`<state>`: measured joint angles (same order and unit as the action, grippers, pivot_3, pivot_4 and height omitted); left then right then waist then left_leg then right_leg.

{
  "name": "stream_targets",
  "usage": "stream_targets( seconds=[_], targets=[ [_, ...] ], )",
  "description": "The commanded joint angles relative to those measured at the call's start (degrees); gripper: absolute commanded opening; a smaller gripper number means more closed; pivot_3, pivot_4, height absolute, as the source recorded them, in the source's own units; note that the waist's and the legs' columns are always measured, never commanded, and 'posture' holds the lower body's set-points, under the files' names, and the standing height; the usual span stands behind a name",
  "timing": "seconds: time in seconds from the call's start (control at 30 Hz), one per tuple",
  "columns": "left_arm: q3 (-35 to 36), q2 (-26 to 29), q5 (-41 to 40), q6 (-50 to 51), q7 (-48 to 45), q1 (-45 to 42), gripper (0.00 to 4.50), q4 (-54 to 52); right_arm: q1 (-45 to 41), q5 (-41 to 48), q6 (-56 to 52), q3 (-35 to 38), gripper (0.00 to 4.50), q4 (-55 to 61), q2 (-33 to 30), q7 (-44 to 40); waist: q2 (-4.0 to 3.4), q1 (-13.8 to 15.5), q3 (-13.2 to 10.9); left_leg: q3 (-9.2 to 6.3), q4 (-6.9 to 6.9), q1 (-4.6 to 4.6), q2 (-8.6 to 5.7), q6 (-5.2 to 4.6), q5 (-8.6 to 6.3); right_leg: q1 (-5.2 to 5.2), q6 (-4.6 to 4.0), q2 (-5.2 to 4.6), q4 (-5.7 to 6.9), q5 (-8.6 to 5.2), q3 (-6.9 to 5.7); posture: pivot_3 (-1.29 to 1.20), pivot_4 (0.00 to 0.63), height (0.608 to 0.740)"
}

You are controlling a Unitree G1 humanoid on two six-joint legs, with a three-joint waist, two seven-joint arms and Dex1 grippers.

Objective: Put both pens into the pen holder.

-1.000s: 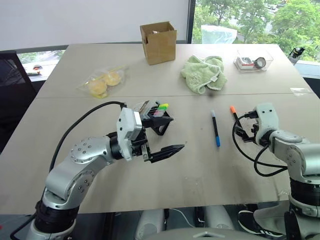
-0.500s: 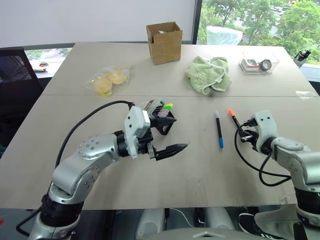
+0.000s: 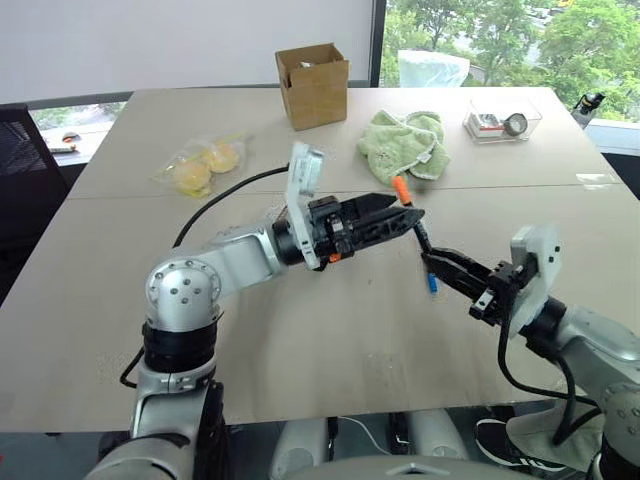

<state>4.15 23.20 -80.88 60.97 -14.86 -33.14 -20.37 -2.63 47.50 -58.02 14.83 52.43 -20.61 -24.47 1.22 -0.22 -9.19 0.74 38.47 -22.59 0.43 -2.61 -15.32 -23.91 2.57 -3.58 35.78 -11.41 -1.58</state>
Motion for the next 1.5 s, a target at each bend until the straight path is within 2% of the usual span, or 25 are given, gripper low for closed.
stream_targets(
  seconds=[0.03,0.23,0.43,0.5,0.53,0.57,0.67,0.73,0.77,0.97,1.0,1.07,1.33,1.5],
  targets=[
    [0.4,0.5,-2.1,0.0,0.8,-0.8,2.81,-0.9,-1.4,3.0,2.7,-0.7,0.0,1.8,-0.5,1.6,0.0,0.0,0.0,0.01,0.0,0.0,-0.01,0.01,0.0,0.0,-0.06,-0.01,0.0,0.03,0.01,0.0,0.15,0.74],
    [0.3,0.2,-2.7,-0.7,2.0,-1.1,0.03,-0.7,-3.0,7.0,4.4,-2.4,0.0,1.4,-2.5,3.0,0.0,0.1,0.0,0.03,-0.01,-0.02,-0.04,0.01,0.01,-0.01,-0.15,-0.04,-0.03,0.06,0.03,0.0,0.15,0.74],
    [1.6,1.1,-3.4,-1.7,2.4,-0.6,0.03,-1.1,-2.8,10.1,5.7,-4.0,0.0,-0.9,-5.2,0.9,0.01,0.2,0.0,0.04,-0.01,-0.01,-0.05,0.0,0.0,-0.01,-0.14,-0.05,-0.03,0.04,0.03,0.0,0.15,0.74],
    [2.8,2.6,-3.0,-2.0,1.5,0.3,0.0,-1.4,-1.4,9.7,6.6,-4.3,1.02,-1.7,-7.1,-1.2,0.01,0.2,0.0,0.05,-0.01,-0.01,-0.05,0.0,0.0,-0.01,-0.15,-0.05,-0.03,0.05,0.04,0.0,0.15,0.74],
    [3.6,3.6,-2.8,-2.2,1.0,0.8,0.0,-1.5,-0.3,8.5,7.1,-4.7,1.28,-1.7,-8.9,-2.8,0.0,0.2,0.0,0.05,-0.01,-0.01,-0.05,0.0,0.0,-0.01,-0.15,-0.05,-0.03,0.05,0.04,0.0,0.15,0.74],
    [4.4,4.6,-2.5,-2.4,0.5,1.2,0.0,-1.3,0.5,6.5,8.1,-5.4,1.72,-1.8,-10.5,-3.9,0.0,0.1,0.0,0.06,-0.02,-0.01,-0.05,0.0,0.0,-0.02,-0.16,-0.05,-0.03,0.05,0.05,0.0,0.15,0.74],
    [7.2,9.5,3.2,-5.1,-3.4,3.1,0.0,-1.3,2.6,-0.6,13.3,-5.7,3.28,-3.9,-14.1,-6.1,0.0,-0.1,0.0,0.09,-0.04,-0.02,-0.04,0.0,0.0,-0.05,-0.15,-0.04,-0.04,0.04,0.07,0.0,0.15,0.74],
    [9.3,10.7,4.9,-6.8,-3.0,2.8,0.0,0.6,2.9,-4.8,16.7,-6.0,4.25,-5.1,-15.5,-6.6,0.03,0.0,0.0,0.13,-0.04,-0.01,-0.05,0.0,0.0,-0.06,-0.05,-0.03,-0.04,-0.03,0.08,0.0,0.15,0.74],
    [9.9,11.3,6.4,-7.7,-3.3,2.4,0.0,1.3,2.9,-5.6,17.8,-6.0,4.42,-5.5,-15.9,-7.4,0.04,0.1,0.0,0.13,-0.03,-0.01,-0.05,0.0,0.0,-0.06,-0.01,-0.04,-0.04,-0.05,0.08,0.0,0.15,0.74],
    [3.8,17.9,27.6,-17.8,-9.2,3.5,0.0,-6.3,3.2,-10.4,22.9,-6.4,4.42,-6.7,-18.3,-10.3,0.08,1.1,-0.1,0.18,-0.04,-0.02,-0.05,0.01,0.0,-0.06,-0.08,-0.06,-0.1,-0.01,0.11,0.0,0.15,0.74],
    [1.4,19.8,34.9,-22.7,-10.4,5.2,0.0,-9.4,3.9,-10.7,23.2,-6.2,4.42,-6.7,-18.6,-10.7,0.09,1.2,-0.1,0.17,-0.04,-0.05,-0.05,0.02,0.0,-0.06,-0.11,-0.08,-0.13,0.01,0.1,0.0,0.15,0.74],
    [-1.4,21.5,43.5,-28.8,-12.0,8.1,0.0,-14.1,5.0,-11.2,23.6,-5.9,4.42,-6.8,-19.0,-11.1,0.08,1.1,-0.1,0.19,-0.05,-0.08,-0.06,0.04,0.01,-0.06,-0.19,-0.09,-0.21,0.06,0.11,0.0,0.15,0.74],
    [-6.4,23.2,60.5,-37.1,-13.9,13.2,0.0,-13.8,5.5,-11.7,24.2,-6.1,4.42,-7.0,-19.6,-11.7,0.09,1.1,-0.1,0.26,-0.13,-0.12,-0.02,0.01,-0.01,-0.11,-0.14,-0.1,-0.37,0.04,0.15,0.0,0.15,0.74],
    [-9.6,21.6,67.4,-40.4,-14.9,14.5,0.0,-11.5,5.3,-12.4,24.6,-6.3,4.42,-7.4,-20.1,-12.2,0.09,1.2,-0.1,0.24,-0.1,-0.11,0.01,0.0,-0.02,-0.11,-0.06,-0.1,-0.31,-0.01,0.12,0.0,0.15,0.74]
  ],
)
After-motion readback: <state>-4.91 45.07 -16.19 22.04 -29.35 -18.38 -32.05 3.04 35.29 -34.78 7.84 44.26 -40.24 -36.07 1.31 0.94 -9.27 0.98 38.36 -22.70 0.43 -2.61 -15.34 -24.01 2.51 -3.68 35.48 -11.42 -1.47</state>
